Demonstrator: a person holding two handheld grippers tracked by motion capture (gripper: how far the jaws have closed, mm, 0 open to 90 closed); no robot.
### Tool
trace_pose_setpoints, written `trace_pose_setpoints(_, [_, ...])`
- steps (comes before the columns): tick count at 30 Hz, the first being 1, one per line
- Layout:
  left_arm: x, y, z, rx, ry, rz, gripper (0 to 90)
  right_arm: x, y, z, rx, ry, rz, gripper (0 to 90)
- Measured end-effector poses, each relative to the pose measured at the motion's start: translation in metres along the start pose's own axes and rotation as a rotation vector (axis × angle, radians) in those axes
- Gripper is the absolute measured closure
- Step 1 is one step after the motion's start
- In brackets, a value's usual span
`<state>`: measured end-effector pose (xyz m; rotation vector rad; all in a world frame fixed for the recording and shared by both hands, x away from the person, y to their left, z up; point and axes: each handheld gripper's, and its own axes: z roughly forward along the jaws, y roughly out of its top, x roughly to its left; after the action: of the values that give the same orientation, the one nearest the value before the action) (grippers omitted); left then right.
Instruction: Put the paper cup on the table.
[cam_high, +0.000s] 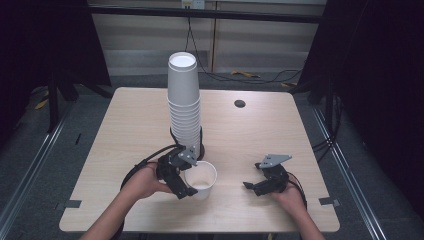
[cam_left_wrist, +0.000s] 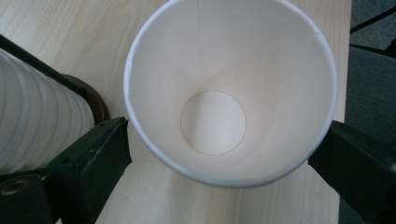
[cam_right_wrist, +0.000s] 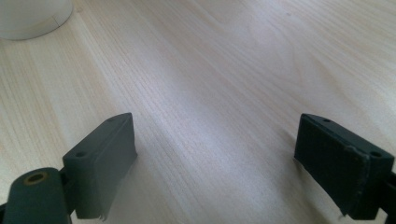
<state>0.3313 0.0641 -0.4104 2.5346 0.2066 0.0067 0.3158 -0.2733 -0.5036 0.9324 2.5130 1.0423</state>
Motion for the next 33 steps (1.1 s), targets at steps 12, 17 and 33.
trace_pose_setpoints(12, [0.004, -0.016, -0.004, 0.007, 0.026, -0.026, 15.5, 0.0, 0.0, 0.0, 0.0, 0.001, -0.001, 12.2])
trace_pose_setpoints(17, [0.005, -0.025, -0.004, -0.001, 0.041, -0.051, 16.0, 0.0, 0.0, 0.0, 0.0, 0.002, -0.002, 12.4])
trace_pose_setpoints(33, [0.013, -0.05, -0.003, -0.024, 0.067, -0.115, 16.1, 0.0, 0.0, 0.0, -0.001, 0.003, -0.005, 12.7])
